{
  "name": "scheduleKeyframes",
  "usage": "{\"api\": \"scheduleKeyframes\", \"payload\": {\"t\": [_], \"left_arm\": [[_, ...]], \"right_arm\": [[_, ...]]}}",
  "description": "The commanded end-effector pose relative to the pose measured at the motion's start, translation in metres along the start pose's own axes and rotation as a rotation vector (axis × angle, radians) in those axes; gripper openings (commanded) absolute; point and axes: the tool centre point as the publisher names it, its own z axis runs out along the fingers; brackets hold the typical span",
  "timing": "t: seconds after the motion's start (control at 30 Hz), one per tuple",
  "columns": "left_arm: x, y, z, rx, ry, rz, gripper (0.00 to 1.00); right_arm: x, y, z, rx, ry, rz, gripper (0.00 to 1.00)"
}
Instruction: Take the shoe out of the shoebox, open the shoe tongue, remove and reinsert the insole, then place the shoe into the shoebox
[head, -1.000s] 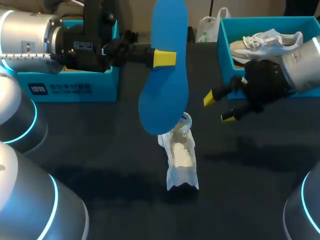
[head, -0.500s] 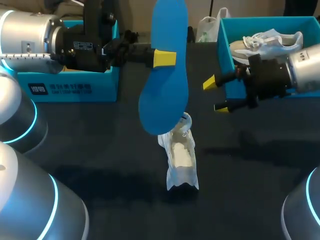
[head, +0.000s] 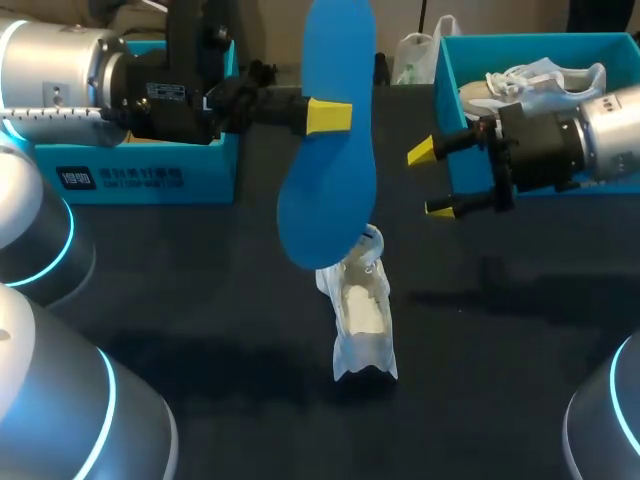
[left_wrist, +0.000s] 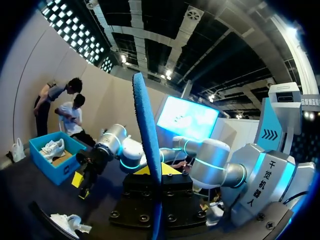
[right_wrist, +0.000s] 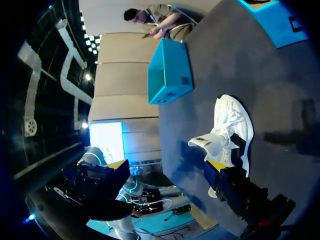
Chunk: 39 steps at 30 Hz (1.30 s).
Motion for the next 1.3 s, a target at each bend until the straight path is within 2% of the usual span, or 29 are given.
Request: {"api": "scheduleKeyframes", "payload": {"t": [0.03,0.17,0.23,0.6,0.63,0.73,0.83,0.9,0.93,1.0,1.3], "left_arm": [[-0.023,-0.007,-0.002,-0.028,0.047,0.192,0.00],[-0.041,-0.015,-0.006,-0.042,0.074,0.464,0.00],[-0.054,-0.017,-0.007,-0.067,0.035,0.680,0.00],[-0.054,-0.017,-0.007,-0.067,0.035,0.680,0.00],[-0.053,-0.014,-0.008,-0.034,0.063,0.688,0.00],[-0.057,-0.007,-0.009,-0.025,0.015,0.822,0.00],[-0.063,0.004,-0.006,-0.052,-0.041,0.986,0.00],[-0.068,0.013,-0.002,-0.107,-0.118,1.169,0.00],[-0.070,0.017,-0.001,-0.093,-0.135,1.227,0.00],[-0.075,0.025,0.001,-0.173,-0.224,1.402,0.00],[-0.075,0.025,0.001,-0.173,-0.224,1.402,0.00]], "right_arm": [[0.000,0.002,0.003,0.001,-0.002,0.000,1.00],[0.000,0.002,0.003,0.001,-0.002,0.000,1.00],[0.000,0.002,0.003,0.001,-0.002,0.000,1.00],[0.000,0.002,0.003,0.001,-0.002,0.000,1.00],[0.000,0.002,0.003,0.001,-0.002,0.000,1.00],[0.000,0.002,0.003,0.001,-0.002,0.000,1.00],[0.000,0.002,0.003,0.001,-0.002,0.000,1.00],[0.000,0.002,0.003,0.001,-0.002,0.000,1.00],[0.000,0.002,0.003,0.001,-0.002,0.000,1.00],[0.000,0.002,0.003,0.001,-0.002,0.000,1.00],[0.000,0.002,0.003,0.001,-0.002,0.000,1.00]]}}
